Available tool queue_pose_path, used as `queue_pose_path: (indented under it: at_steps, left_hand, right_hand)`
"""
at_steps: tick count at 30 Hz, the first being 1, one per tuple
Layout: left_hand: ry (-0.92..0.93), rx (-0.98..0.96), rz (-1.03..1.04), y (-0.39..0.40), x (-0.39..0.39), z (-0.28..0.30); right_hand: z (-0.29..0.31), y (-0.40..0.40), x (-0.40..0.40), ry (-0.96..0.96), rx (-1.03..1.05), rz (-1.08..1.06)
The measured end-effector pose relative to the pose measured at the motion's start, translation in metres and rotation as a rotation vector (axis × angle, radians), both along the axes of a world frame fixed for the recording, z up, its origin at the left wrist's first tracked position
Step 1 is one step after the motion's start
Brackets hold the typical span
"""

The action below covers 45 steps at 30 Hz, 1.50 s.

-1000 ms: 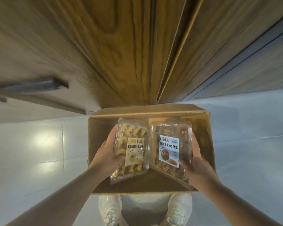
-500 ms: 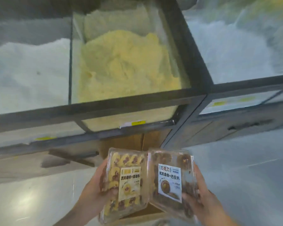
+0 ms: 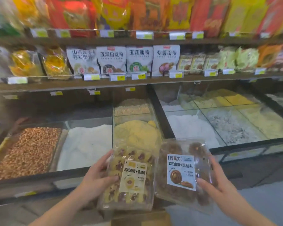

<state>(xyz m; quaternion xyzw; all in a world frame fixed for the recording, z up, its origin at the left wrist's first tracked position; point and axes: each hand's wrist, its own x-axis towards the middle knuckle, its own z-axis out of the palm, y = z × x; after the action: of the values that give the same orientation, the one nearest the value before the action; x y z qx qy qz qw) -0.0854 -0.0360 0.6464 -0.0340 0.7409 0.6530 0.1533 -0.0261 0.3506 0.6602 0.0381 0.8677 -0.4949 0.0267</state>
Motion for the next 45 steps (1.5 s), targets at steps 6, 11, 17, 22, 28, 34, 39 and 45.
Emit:
queue_pose_path:
  at_steps: [6, 11, 17, 22, 28, 34, 39, 45]
  left_hand:
    - [0.128, 0.071, 0.099, -0.008, -0.013, 0.091]
    - [0.175, 0.135, 0.1, 0.01, -0.016, 0.151]
    - [0.218, 0.182, 0.147, 0.039, -0.018, 0.183]
    - [0.215, 0.234, 0.159, 0.051, -0.013, 0.19]
    - [0.187, 0.32, 0.187, 0.05, -0.015, 0.2]
    - [0.183, 0.382, 0.102, 0.049, -0.022, 0.215]
    - [0.159, 0.407, -0.007, 0.051, -0.026, 0.225]
    - [0.131, 0.423, -0.197, 0.07, -0.022, 0.232]
  right_hand:
    - [0.089, -0.002, -0.01, 0.061, -0.018, -0.063]
    - [0.146, 0.012, -0.028, 0.212, -0.024, -0.075]
    - [0.177, 0.039, -0.048, 0.318, -0.074, -0.017]
    - [0.187, 0.05, -0.053, 0.332, -0.019, -0.011]
    - [0.199, 0.052, -0.043, 0.383, -0.076, -0.023]
    - [0.199, 0.047, -0.021, 0.393, -0.038, -0.159]
    - [0.213, 0.037, 0.015, 0.401, 0.002, -0.247]
    - [0.227, 0.03, 0.075, 0.408, 0.008, -0.381]
